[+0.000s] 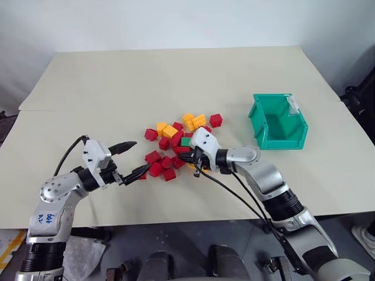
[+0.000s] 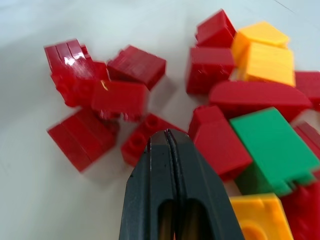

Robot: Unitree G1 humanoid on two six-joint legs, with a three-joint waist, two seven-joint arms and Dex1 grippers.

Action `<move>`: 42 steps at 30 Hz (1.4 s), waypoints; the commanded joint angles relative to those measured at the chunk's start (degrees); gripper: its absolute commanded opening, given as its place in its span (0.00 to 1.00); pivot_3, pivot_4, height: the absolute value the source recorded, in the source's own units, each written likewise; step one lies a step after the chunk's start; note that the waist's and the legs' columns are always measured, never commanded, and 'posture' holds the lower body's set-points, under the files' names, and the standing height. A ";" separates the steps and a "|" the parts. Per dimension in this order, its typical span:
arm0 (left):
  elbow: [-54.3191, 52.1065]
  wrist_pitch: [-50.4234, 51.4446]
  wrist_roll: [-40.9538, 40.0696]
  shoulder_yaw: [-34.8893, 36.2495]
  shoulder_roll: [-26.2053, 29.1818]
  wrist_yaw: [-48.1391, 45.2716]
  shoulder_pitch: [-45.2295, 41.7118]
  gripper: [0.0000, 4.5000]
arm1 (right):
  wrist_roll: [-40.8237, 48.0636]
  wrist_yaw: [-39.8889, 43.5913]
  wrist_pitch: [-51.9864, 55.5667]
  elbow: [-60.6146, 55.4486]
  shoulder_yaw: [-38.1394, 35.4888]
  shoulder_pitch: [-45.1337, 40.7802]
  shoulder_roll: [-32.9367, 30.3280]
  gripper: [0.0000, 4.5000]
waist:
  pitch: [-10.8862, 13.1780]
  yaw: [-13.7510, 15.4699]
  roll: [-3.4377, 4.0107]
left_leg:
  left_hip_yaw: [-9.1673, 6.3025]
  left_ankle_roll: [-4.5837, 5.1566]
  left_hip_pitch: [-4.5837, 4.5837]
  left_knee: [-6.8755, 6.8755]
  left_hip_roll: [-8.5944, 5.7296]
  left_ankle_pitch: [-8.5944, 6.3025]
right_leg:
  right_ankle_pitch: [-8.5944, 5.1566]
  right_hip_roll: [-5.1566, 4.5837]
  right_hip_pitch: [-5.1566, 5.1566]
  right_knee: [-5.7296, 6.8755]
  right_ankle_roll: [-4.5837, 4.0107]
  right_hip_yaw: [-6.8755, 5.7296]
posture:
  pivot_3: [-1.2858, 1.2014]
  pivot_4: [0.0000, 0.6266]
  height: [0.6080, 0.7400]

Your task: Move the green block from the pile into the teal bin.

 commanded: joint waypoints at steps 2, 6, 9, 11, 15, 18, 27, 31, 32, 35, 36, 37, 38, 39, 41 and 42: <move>-2.83 0.05 -0.27 0.45 -1.02 1.61 0.58 1.00 | 5.03 2.60 4.37 -5.68 -4.80 -0.70 -1.97 0.01 | 0.00 0.01 0.00 | 0.00 0.00 -0.01 0.00 0.00 0.00 | 0.00 0.00 0.00 -0.02 0.00 -0.01 | 0.52 0.24 1.00; -2.62 -0.20 -0.35 0.98 -1.44 2.44 1.19 1.00 | 8.27 4.09 7.90 -5.62 -8.14 -3.64 -3.50 0.01 | 0.00 0.03 -0.01 | 0.00 0.00 -0.02 0.00 0.01 0.00 | 0.00 0.00 0.00 -0.03 0.00 -0.01 | 0.52 0.24 1.00; -1.82 -0.70 -0.22 1.11 -1.53 2.55 1.33 1.00 | 7.00 4.98 7.75 -2.60 -7.03 -5.49 -5.13 0.20 | 0.00 0.01 -0.01 | 0.00 0.00 -0.01 0.00 0.01 0.00 | 0.00 0.00 0.00 -0.03 0.00 -0.01 | 0.52 0.24 1.00; -1.52 -0.86 -0.16 1.00 -1.61 2.57 1.27 1.00 | 5.71 4.96 6.77 -0.02 -5.89 -6.63 -5.33 0.34 | 0.00 0.01 -0.01 | 0.00 0.00 -0.02 0.00 0.01 0.00 | 0.00 0.00 0.00 -0.06 0.00 -0.01 | 0.52 0.24 1.00; -1.01 -1.04 0.02 0.49 -2.03 2.85 0.56 1.00 | 1.50 4.27 2.95 6.45 -2.72 -9.92 -4.28 0.61 | 0.00 -0.03 -0.01 | 0.04 0.00 -0.02 0.00 0.00 0.00 | 0.00 -0.01 0.00 -0.07 0.00 0.00 | 0.52 0.24 1.00; -1.02 -1.02 0.03 0.43 -2.19 2.87 0.52 1.00 | -0.04 4.43 1.21 9.28 -1.76 -11.24 -3.57 0.84 | 0.00 -0.05 -0.01 | 0.05 0.00 -0.02 0.00 0.01 0.00 | 0.00 0.00 0.00 -0.07 0.00 -0.01 | 0.52 0.24 1.00; -1.57 -0.98 -0.16 0.36 -2.52 2.86 1.01 1.00 | -4.63 4.34 -1.93 17.30 0.55 -14.87 -0.70 0.84 | 0.00 -0.07 -0.01 | 0.02 0.00 -0.03 0.00 -0.01 0.00 | 0.00 -0.02 0.00 -0.06 0.00 -0.04 | 0.52 0.24 1.00; -1.46 -1.04 -0.19 0.35 -2.67 2.81 0.76 1.00 | -6.01 6.16 -3.56 19.46 1.75 -15.84 -0.26 0.84 | 0.00 -0.13 0.00 | 0.02 -0.01 -0.02 0.00 0.01 0.01 | 0.00 0.00 0.00 -0.06 0.00 -0.05 | 0.52 0.24 1.00; -1.46 -1.07 -0.13 0.32 -2.70 2.81 0.77 1.00 | -6.03 7.16 -3.72 19.93 2.01 -16.11 -0.33 0.84 | 0.00 -0.13 0.00 | 0.03 -0.01 -0.01 0.00 0.01 0.01 | 0.00 0.00 0.00 -0.05 0.00 -0.05 | 0.52 0.24 1.00; -1.72 -1.10 -0.10 0.34 -2.78 2.71 0.90 1.00 | -5.28 10.96 -3.28 20.05 2.11 -16.77 -1.14 0.84 | 0.00 -0.13 0.00 | 0.03 -0.01 -0.02 0.00 0.01 0.01 | 0.00 0.00 0.00 -0.06 0.00 -0.04 | 0.52 0.24 1.00; -1.86 -1.07 -0.15 0.42 -2.78 2.70 1.00 1.00 | -4.83 12.14 -2.83 19.37 1.80 -16.78 -1.63 0.84 | 0.00 -0.10 0.00 | 0.02 -0.01 -0.01 0.00 0.01 0.01 | 0.00 0.00 0.00 -0.05 0.00 -0.05 | 0.52 0.24 1.00; -1.94 -1.11 -0.19 0.52 -2.76 2.68 1.11 1.00 | -4.42 12.68 -2.19 19.00 1.13 -16.89 -1.91 0.84 | 0.00 -0.05 0.00 | 0.01 -0.01 -0.02 0.00 0.01 0.01 | 0.00 0.00 0.00 -0.05 0.00 -0.05 | 0.52 0.24 1.00; -1.98 -1.16 -0.24 0.65 -2.74 2.64 1.24 1.00 | -4.14 13.15 -1.71 18.76 0.52 -17.01 -2.21 0.84 | 0.00 -0.03 -0.01 | 0.01 -0.01 -0.03 0.00 0.00 0.01 | 0.00 -0.01 0.00 -0.06 0.00 -0.05 | 0.52 0.24 1.00; -2.01 -1.19 -0.29 0.86 -2.80 2.81 1.43 1.00 | -4.18 13.23 -1.71 18.98 -0.02 -17.18 -2.63 0.84 | 0.00 -0.02 -0.01 | 0.01 -0.01 -0.03 0.00 0.00 0.01 | 0.00 -0.02 0.00 -0.06 0.00 -0.06 | 0.52 0.24 1.00; -2.11 -1.29 -0.33 1.06 -2.92 2.99 1.76 1.00 | -4.49 13.48 -2.28 19.93 -0.47 -17.46 -3.42 0.84 | 0.00 -0.03 0.00 | 0.00 -0.01 -0.03 0.00 -0.01 0.01 | 0.00 -0.03 0.00 -0.06 0.00 -0.05 | 0.52 0.24 1.00; -2.23 -1.29 -0.38 1.07 -3.02 3.11 1.91 1.00 | -4.73 13.54 -2.67 20.43 -0.47 -17.54 -3.72 0.84 | 0.00 -0.06 0.00 | 0.00 -0.01 -0.03 0.00 -0.01 0.01 | 0.00 -0.03 0.00 -0.06 0.00 -0.06 | 0.52 0.24 1.00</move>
